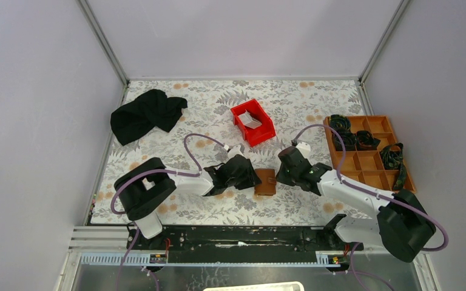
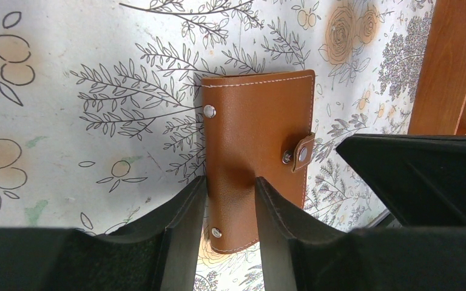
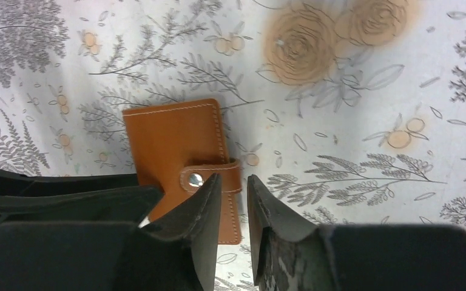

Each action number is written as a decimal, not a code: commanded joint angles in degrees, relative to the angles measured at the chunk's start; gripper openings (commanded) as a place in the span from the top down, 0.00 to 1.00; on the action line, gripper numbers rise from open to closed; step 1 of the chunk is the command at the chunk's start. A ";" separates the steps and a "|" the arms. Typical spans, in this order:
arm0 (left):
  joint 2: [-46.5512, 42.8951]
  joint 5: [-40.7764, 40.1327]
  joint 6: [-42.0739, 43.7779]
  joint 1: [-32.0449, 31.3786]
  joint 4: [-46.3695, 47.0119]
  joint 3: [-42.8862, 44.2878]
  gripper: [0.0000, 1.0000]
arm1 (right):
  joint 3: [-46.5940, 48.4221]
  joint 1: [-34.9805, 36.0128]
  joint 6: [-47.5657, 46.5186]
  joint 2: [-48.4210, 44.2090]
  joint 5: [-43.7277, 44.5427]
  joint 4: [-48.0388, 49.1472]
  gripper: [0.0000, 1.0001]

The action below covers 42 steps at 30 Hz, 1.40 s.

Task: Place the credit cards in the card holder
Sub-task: Close the card holder at the center of the board.

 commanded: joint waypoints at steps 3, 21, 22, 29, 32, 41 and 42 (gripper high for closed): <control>2.69 -1.99 0.56 0.04 -8.95 -0.90 0.57 | -8.03 -2.93 5.36 -4.92 -6.28 8.27 0.69; 2.33 -1.68 1.10 0.35 -11.79 -2.40 0.58 | -24.04 -9.27 16.25 -12.41 -13.00 28.56 0.62; 2.27 -1.71 1.19 0.41 -12.00 -2.45 0.58 | -24.30 -9.39 16.40 -12.72 -12.84 28.78 0.62; 1.63 -1.70 1.41 0.83 -12.55 -2.93 0.59 | -25.58 -11.58 17.25 -11.33 -15.06 33.69 0.60; 1.44 -1.73 1.50 1.08 -12.54 -3.14 0.59 | -25.60 -12.39 17.66 -8.64 -16.87 36.91 0.58; 1.04 -1.59 2.11 1.88 -12.82 -3.37 0.59 | -25.01 -13.32 18.38 -0.69 -21.65 43.99 0.55; 1.00 -1.51 2.16 1.89 -12.86 -3.37 0.59 | -24.94 -13.30 18.39 0.05 -22.13 44.41 0.55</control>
